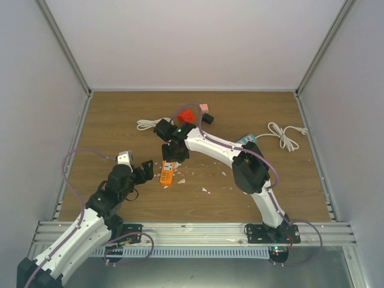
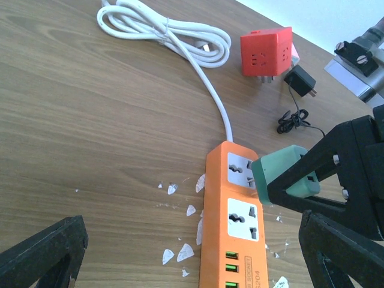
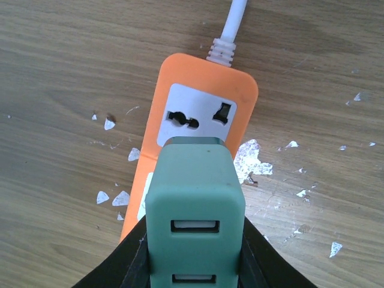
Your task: Insert the plug
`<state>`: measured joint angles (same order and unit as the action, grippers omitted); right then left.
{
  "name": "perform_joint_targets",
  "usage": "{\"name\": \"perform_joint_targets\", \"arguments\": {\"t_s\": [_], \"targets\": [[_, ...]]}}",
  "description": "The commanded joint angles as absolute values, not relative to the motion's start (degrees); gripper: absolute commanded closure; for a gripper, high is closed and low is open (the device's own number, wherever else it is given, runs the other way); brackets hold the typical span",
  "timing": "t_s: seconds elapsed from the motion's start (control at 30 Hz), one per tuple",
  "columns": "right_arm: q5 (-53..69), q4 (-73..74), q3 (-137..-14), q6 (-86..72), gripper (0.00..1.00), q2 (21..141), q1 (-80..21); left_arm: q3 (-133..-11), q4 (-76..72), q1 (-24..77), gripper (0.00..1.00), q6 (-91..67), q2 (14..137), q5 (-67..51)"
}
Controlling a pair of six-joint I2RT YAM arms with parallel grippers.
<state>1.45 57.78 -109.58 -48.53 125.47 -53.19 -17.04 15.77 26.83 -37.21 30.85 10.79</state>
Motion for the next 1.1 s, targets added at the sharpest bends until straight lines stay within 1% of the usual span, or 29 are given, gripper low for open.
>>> {"name": "perform_joint_targets", "arguments": {"t_s": [0.0,0.17,0.37,0.53,0.63,0.73,0.8,0.83,0.9,0.97,1.03,1.07], "targets": [[1.3,57.6,-109.4,-49.8,1.00,123.3,-53.6,-15.3,12.4,26.3,0.01,-38.2,30.9,9.4],[1.0,58.2,-108.6,-50.6,0.99,124.5,-52.9,-12.7,5.0,26.2,0.01,-38.9,35.1,4.3],[1.4,55.9,-105.5,-50.6,1.00,124.5,-50.7,-9.2,-10.9,26.2,0.01,-39.4,41.4,-3.7],[2.0,54.0,-103.0,-49.3,1.00,123.9,-49.2,-9.2,-19.5,26.2,0.01,-38.7,46.2,-5.1],[1.3,53.3,-101.3,-48.5,1.00,122.8,-48.2,-11.4,-22.5,26.2,0.01,-38.6,51.8,-4.9],[0.8,51.9,-98.6,-47.5,1.00,120.8,-47.1,-14.6,-26.2,25.7,0.01,-39.0,61.0,-6.2],[0.4,50.8,-96.4,-47.0,1.00,119.1,-46.4,-17.8,-28.5,25.4,0.03,-39.7,69.0,-8.4],[0.3,50.2,-95.3,-46.8,0.99,118.2,-46.1,-19.7,-29.1,25.2,0.07,-40.1,75.0,-9.8],[0.6,49.2,-93.0,-46.2,1.00,116.5,-45.4,-22.7,-32.1,24.9,0.15,-40.8,82.7,-12.6],[0.3,48.4,-90.9,-45.7,1.00,114.9,-44.7,-23.7,-37.5,24.9,0.22,-41.6,88.3,-15.9],[0.1,47.7,-88.3,-45.2,1.00,113.0,-43.9,-24.5,-41.3,25.1,0.23,-42.4,92.4,-18.1],[0.1,47.3,-87.0,-44.8,1.00,112.0,-43.5,-25.1,-42.3,25.3,0.26,-42.2,93.9,-18.9]]}}
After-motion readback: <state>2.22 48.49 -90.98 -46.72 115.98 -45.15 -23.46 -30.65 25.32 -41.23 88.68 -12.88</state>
